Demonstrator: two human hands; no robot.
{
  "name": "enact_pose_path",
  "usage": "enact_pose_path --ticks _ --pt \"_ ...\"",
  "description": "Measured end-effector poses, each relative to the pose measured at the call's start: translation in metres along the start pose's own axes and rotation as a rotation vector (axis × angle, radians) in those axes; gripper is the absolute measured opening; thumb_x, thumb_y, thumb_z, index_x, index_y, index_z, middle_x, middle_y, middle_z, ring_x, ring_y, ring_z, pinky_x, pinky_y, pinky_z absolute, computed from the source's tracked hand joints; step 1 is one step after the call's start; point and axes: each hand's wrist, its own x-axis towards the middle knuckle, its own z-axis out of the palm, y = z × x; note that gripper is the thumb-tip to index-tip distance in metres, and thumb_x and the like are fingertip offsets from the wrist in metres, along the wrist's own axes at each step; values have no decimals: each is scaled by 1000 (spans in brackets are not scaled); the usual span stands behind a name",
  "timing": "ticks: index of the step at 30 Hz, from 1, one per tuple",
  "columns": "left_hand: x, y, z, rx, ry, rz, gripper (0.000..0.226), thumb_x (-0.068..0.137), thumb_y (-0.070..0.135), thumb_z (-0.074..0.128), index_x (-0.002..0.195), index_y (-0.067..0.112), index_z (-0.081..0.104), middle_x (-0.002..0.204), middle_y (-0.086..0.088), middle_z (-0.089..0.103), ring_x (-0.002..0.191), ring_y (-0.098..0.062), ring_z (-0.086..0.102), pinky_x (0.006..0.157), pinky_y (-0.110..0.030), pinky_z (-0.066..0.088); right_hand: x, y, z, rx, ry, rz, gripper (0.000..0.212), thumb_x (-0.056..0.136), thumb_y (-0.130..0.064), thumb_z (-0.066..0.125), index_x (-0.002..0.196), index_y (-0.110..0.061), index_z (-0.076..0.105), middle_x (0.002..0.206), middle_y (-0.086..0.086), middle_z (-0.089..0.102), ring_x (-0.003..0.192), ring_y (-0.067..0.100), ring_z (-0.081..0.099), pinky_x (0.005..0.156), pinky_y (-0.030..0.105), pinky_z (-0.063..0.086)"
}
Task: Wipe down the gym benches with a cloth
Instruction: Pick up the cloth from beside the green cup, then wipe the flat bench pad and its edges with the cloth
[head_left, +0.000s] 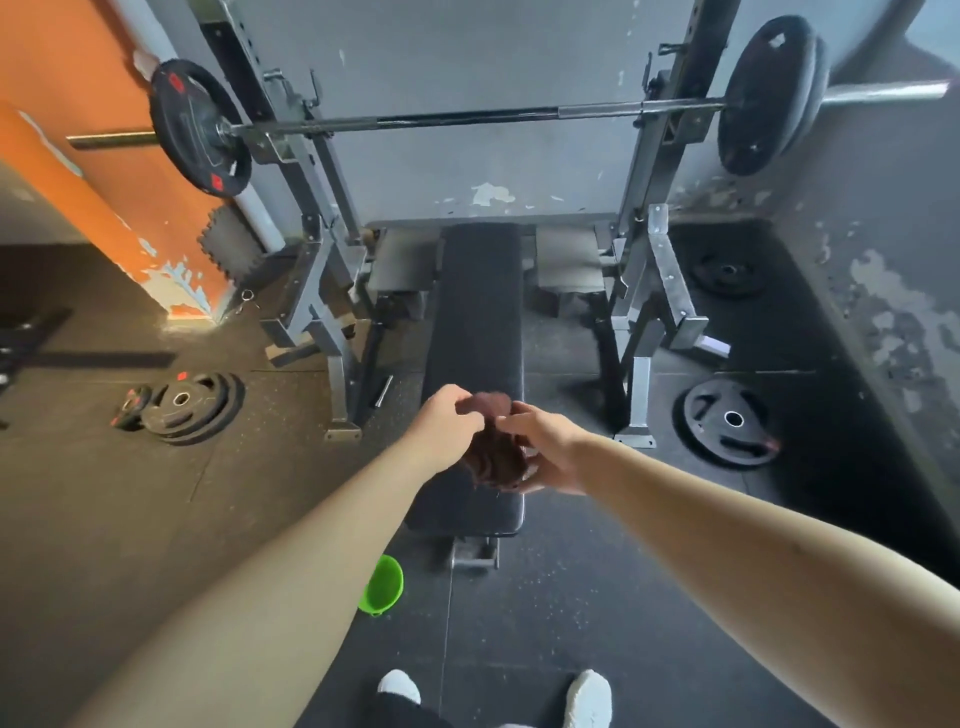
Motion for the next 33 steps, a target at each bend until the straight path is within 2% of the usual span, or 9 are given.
enact_pose_path --ticks 3,5,8,11,16,21,24,29,33 --pt "8 8 12 -173 27 -49 26 91 18 61 117 21 62 109 0 67 100 -17 61 80 -34 46 8 -8 -15 31 -107 69 34 99 -33 59 130 -19 59 119 15 69 102 31 67 83 44 56" --pt "16 8 12 -297 52 -110 26 86 15 62 112 19 65 106 -2 69 101 -20 63 86 -37 51 19 -12 -22 66 -126 109 46 93 -39 67 128 -10 61 116 15 73 103 31 69 84 41 55" --pt "37 -7 5 -313 109 -153 22 87 9 65 107 18 66 102 0 70 98 -19 64 83 -32 51 44 -19 -29 93 -57 113 49 88 -26 76 129 -4 61 115 15 74 110 31 70 95 42 55" --pt "64 -28 -2 -246 162 -171 26 90 12 69 115 17 66 109 2 68 95 -16 63 70 -22 47 66 -31 -31 87 85 93 43 87 -15 78 126 -4 63 108 14 76 100 29 74 81 37 59" --pt "104 -40 9 -159 196 -83 15 90 17 71 103 21 68 103 4 69 92 -13 61 77 -23 42 96 -50 -41 83 148 67 28 94 -19 71 120 -13 63 113 16 73 106 33 70 96 47 55" --pt "121 -29 38 -170 -83 -92 28 92 28 70 118 20 67 109 3 71 96 -16 66 88 -33 52 119 -55 -52 105 126 42 28 101 -13 61 128 -11 60 119 21 70 109 39 68 98 55 53" --pt "136 -30 57 -226 -39 -149 25 94 23 68 118 20 65 108 1 71 92 -19 67 87 -35 55 142 -56 -66 69 140 49 37 103 -9 56 139 -15 56 120 20 68 106 41 68 95 60 54" --pt "155 -23 100 -317 -37 -201 20 84 20 58 88 36 69 87 3 72 83 -19 68 81 -40 58 178 -56 -96 105 -30 187 30 108 -16 46 134 -26 58 116 19 69 102 45 68 90 74 47" --pt "163 -10 145 -385 36 -254 32 89 17 53 101 38 74 100 0 76 96 -18 71 87 -33 56 214 -50 -127 23 -67 233 27 108 -21 47 132 -21 59 119 21 68 103 48 68 87 78 47"
